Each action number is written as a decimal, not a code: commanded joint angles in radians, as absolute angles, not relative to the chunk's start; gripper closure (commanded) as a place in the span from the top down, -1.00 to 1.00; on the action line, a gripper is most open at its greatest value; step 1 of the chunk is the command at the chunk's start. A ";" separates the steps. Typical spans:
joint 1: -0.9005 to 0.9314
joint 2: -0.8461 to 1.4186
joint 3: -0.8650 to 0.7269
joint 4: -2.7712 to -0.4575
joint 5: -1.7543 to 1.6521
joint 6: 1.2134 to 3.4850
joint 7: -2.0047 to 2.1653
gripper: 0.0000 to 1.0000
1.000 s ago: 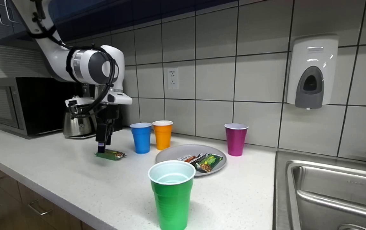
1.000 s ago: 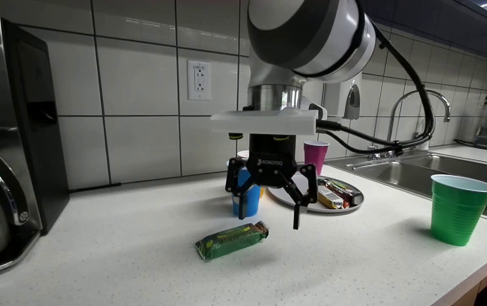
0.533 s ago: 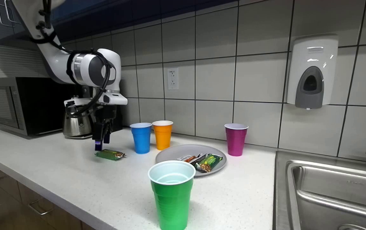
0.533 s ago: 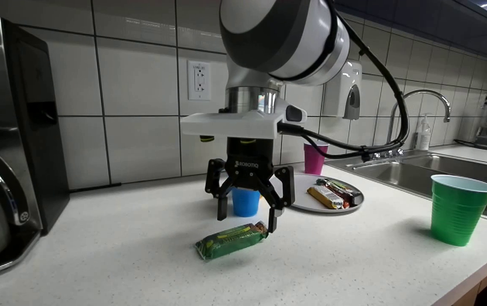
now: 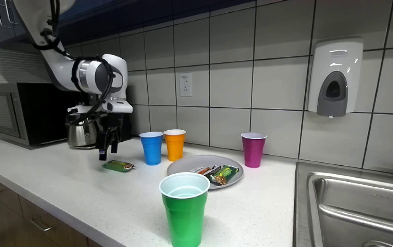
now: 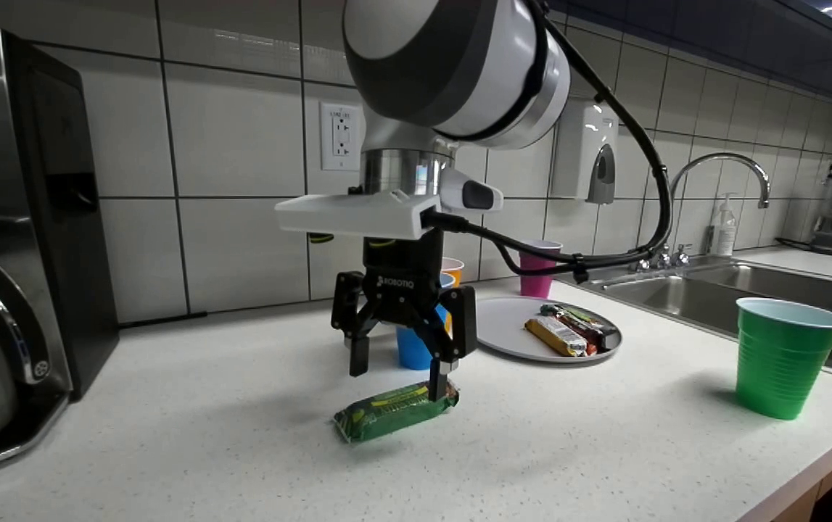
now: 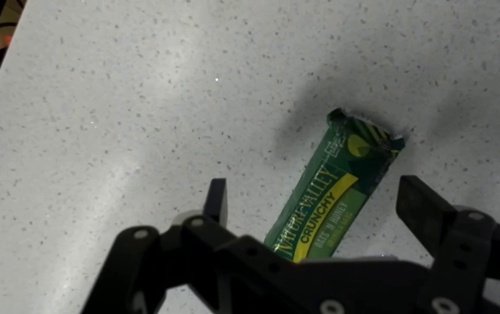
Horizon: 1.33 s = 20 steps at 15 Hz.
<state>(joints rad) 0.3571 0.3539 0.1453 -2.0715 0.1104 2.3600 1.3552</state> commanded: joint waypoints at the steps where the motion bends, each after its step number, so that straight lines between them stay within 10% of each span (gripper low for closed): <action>1: 0.376 0.367 0.127 -2.036 0.068 2.331 1.454 1.00; 20: 0.407 0.411 0.102 -2.013 -0.087 2.321 1.733 1.00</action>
<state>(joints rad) 0.3904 0.4023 0.1143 -2.0380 -0.0573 2.3461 1.6761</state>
